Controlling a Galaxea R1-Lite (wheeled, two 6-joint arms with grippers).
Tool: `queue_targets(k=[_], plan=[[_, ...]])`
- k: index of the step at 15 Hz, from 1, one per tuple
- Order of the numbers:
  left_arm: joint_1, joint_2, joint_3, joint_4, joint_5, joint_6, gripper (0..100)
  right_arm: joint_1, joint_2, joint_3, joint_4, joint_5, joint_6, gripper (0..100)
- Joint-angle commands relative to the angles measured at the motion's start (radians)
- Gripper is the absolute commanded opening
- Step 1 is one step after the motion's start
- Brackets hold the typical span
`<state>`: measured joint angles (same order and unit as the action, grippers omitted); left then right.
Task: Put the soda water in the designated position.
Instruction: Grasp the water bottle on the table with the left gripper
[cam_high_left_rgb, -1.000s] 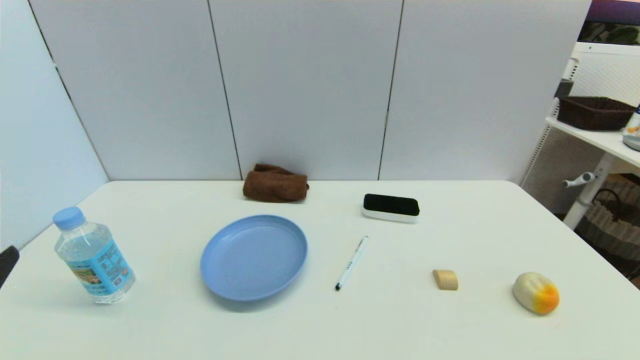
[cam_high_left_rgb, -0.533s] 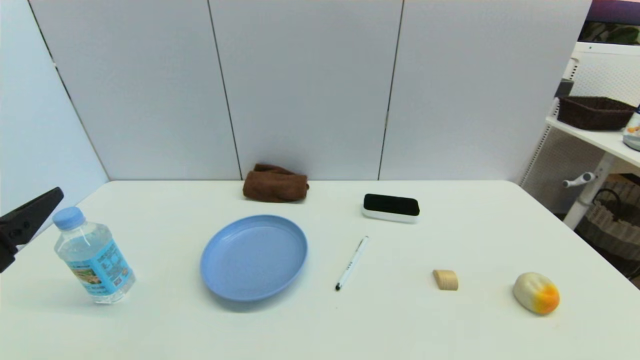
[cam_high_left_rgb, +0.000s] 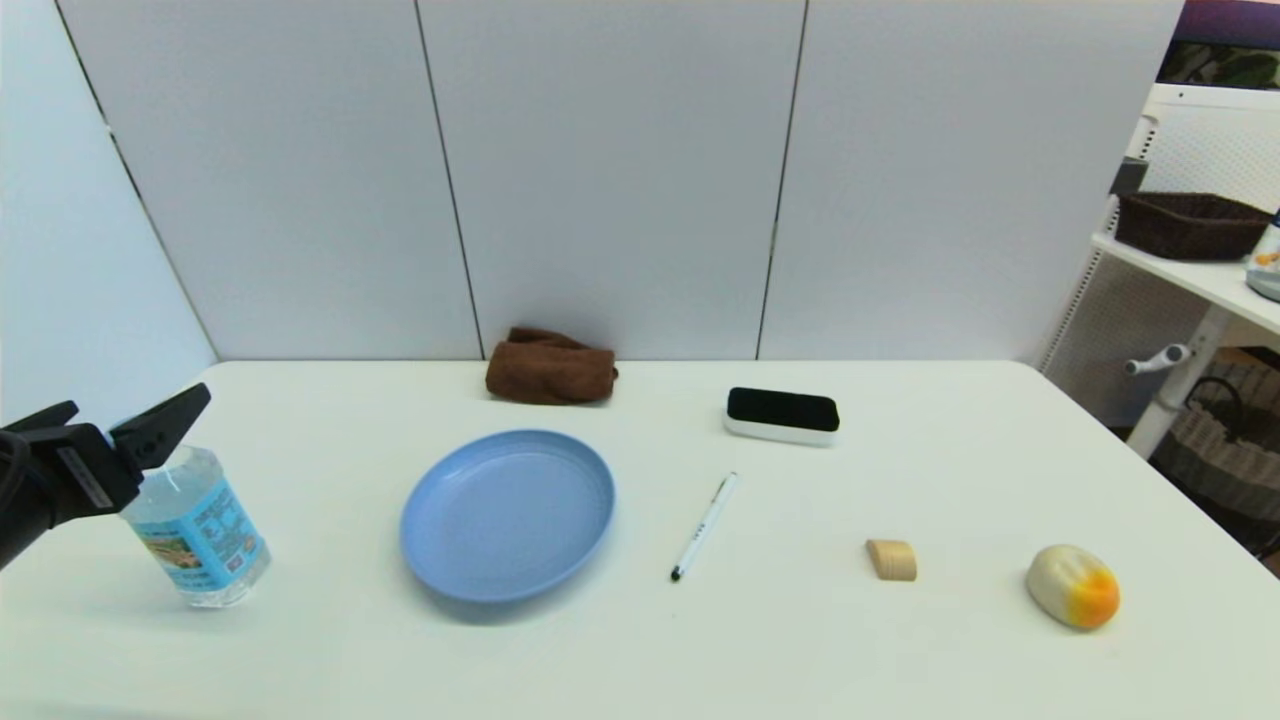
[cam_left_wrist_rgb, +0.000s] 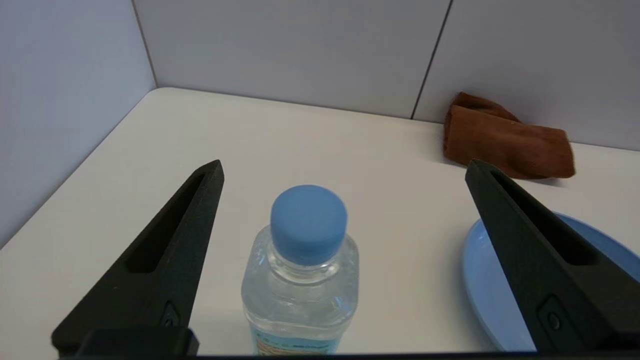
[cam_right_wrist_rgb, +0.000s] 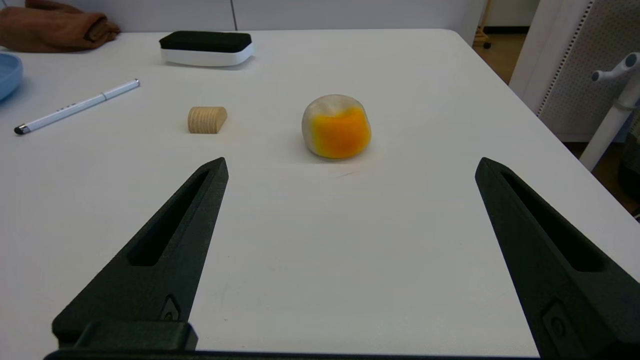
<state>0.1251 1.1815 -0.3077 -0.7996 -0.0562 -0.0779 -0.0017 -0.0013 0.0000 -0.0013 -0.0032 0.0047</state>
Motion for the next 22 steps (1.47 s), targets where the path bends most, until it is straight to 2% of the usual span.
queue_targets(k=[1,3,6,9,11,14,22], plan=[[0.044,0.084,0.048,-0.03,-0.001,-0.003,100,0.0,0.001,0.0,0.0,0.0,0.0,100],[0.042,0.093,0.148,-0.07,-0.001,-0.034,100,0.0,0.001,0.0,0.0,0.0,0.0,100],[0.042,0.202,0.245,-0.256,-0.001,-0.042,100,0.0,0.001,0.0,0.0,0.0,0.0,100],[0.042,0.329,0.242,-0.411,-0.002,-0.042,100,0.0,0.001,0.0,0.0,0.0,0.0,100],[0.042,0.385,0.243,-0.467,-0.005,-0.042,100,0.0,0.001,0.0,0.0,0.0,0.0,100],[0.042,0.446,0.245,-0.517,-0.068,-0.042,100,0.0,0.001,0.0,0.0,0.0,0.0,100],[0.045,0.463,0.24,-0.546,-0.065,-0.031,100,0.0,0.001,0.0,0.0,0.0,0.001,100]])
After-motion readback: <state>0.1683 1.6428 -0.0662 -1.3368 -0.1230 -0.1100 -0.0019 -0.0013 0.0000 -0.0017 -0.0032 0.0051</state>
